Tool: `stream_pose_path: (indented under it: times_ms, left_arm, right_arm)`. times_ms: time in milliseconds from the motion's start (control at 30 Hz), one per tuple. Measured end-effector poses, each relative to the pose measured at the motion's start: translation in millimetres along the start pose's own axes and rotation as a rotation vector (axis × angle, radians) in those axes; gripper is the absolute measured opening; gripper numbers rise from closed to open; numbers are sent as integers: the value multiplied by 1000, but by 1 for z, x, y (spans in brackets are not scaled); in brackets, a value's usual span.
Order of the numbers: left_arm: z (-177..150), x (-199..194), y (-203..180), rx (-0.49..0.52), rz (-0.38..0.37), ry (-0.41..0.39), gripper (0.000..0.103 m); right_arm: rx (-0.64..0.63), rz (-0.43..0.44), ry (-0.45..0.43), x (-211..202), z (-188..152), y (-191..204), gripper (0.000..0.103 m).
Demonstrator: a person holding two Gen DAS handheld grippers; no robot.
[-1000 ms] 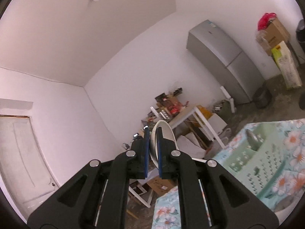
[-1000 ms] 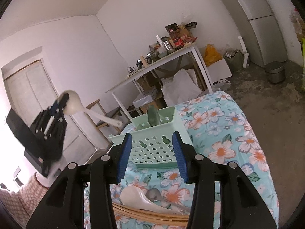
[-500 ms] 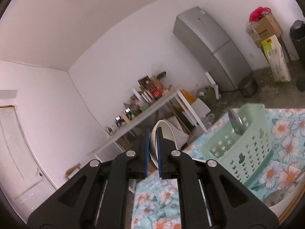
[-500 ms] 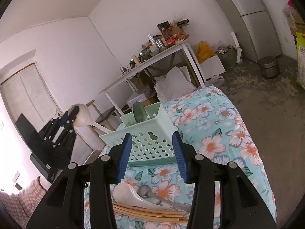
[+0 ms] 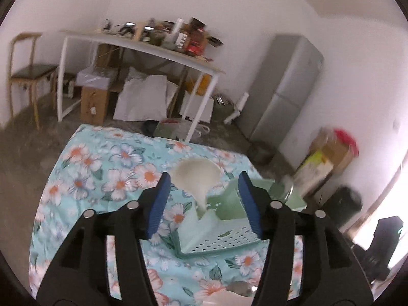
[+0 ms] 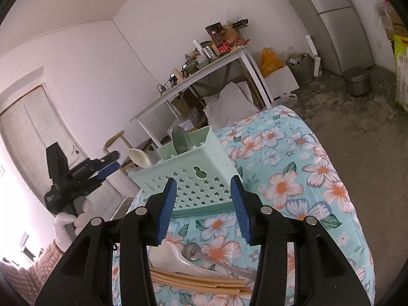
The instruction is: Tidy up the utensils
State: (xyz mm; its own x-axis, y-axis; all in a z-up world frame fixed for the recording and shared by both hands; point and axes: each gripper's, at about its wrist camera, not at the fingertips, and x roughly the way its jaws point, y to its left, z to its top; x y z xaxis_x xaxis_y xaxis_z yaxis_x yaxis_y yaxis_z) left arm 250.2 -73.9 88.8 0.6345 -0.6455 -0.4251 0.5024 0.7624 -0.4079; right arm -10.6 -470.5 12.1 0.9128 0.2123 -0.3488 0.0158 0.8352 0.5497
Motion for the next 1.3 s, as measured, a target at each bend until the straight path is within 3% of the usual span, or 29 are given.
stream_pose_path:
  times_ms: [133, 400, 533, 733, 933, 1033, 1100, 1300]
  left_arm:
    - [-17, -26, 7, -14, 33, -35, 62]
    - [-87, -86, -8, 80, 104, -49, 85]
    - [-114, -97, -9, 64, 117, -18, 88]
    - [-151, -105, -2, 32, 134, 29, 89]
    - [-181, -98, 3, 4, 133, 105, 88]
    - [-188, -96, 2, 9, 128, 110, 88]
    - [-187, -97, -1, 17, 121, 105, 88]
    - [-188, -95, -3, 54, 118, 106, 88]
  right_arm:
    - [-42, -1, 2, -2, -6, 11, 48]
    - [-200, -11, 38, -14, -34, 55, 75]
    - [-226, -11, 87, -16, -52, 65, 83]
    - [-259, -33, 230, -15, -94, 69, 87]
    - [-271, -109, 381, 1, -132, 56, 88]
    - [-205, -134, 476, 18, -145, 38, 89]
    - [-172, -101, 454, 15, -144, 34, 97]
    - [-164, -71, 444, 13, -146, 31, 97]
